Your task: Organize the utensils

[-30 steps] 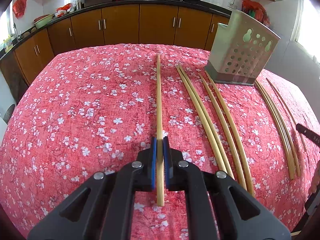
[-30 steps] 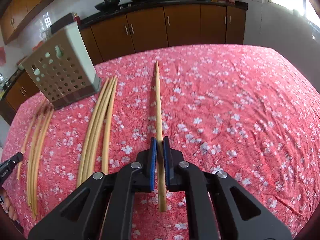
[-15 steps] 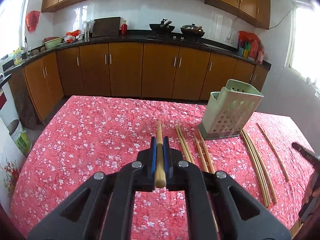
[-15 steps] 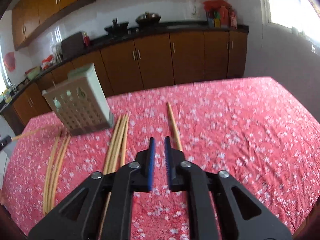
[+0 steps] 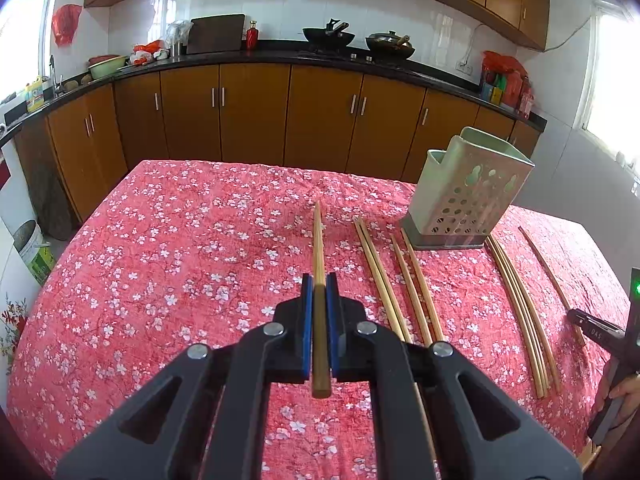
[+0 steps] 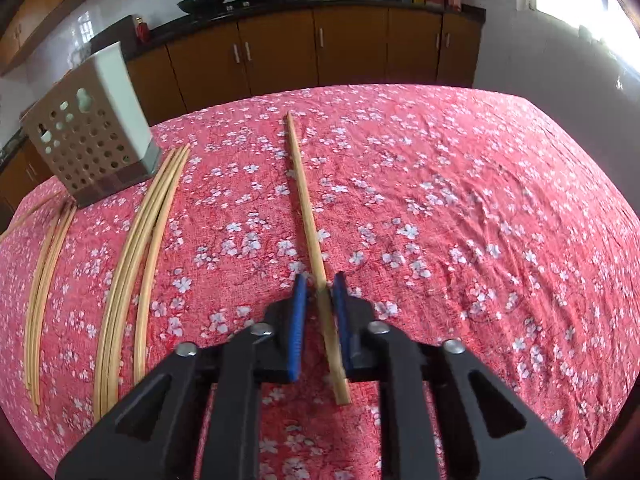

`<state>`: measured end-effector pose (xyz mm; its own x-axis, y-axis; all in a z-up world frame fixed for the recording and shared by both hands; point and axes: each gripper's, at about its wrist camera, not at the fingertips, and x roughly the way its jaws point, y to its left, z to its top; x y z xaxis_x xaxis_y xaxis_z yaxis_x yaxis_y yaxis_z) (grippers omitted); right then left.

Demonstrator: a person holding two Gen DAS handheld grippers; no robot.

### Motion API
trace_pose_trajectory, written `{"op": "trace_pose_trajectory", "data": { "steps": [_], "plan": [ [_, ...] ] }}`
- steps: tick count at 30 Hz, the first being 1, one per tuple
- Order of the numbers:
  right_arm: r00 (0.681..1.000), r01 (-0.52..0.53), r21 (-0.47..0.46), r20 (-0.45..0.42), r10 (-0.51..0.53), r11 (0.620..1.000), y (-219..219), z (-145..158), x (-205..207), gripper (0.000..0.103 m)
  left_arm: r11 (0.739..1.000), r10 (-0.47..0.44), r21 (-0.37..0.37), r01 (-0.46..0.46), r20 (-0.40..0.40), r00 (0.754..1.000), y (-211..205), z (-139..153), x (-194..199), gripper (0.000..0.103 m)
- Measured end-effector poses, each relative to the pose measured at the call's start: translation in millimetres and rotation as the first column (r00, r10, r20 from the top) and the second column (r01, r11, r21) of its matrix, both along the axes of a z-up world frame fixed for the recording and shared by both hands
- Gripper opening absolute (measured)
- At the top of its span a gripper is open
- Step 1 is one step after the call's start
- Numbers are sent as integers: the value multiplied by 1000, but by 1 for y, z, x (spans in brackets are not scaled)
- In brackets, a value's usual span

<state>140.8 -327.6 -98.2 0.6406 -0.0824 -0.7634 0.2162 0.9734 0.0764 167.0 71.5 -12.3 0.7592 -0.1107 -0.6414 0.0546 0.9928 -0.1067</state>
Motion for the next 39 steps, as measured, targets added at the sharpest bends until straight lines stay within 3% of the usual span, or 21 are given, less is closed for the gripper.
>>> {"op": "trace_pose_trajectory", "data": {
  "steps": [5, 10, 19, 30, 33, 39],
  "plan": [
    [1000, -18, 10, 20, 18, 1000, 4, 3, -3, 7, 1000, 2, -4, -2, 18, 1000, -1, 5, -1, 8],
    [990, -21, 23, 138, 17, 1000, 4, 36, -18, 7, 1000, 11, -9, -10, 66, 998, 2, 21, -6, 8],
    [929, -8, 46, 370, -10, 999, 2, 103, -40, 7, 999, 32, -37, -26, 177, 984, 7, 61, -10, 8],
    [873, -34, 45, 487, 8, 998, 11, 152, -22, 7, 999, 36, -17, -33, 239, 970, 8, 99, 13, 8],
    [834, -47, 29, 551, 24, 998, 18, 182, -19, 7, 999, 43, -19, -39, 287, 957, 7, 124, 19, 7],
    [689, -83, 39, 724, 29, 996, 33, 250, -24, 7, 999, 5, -39, 13, 424, 906, -12, 185, 14, 7]
  ]
}}
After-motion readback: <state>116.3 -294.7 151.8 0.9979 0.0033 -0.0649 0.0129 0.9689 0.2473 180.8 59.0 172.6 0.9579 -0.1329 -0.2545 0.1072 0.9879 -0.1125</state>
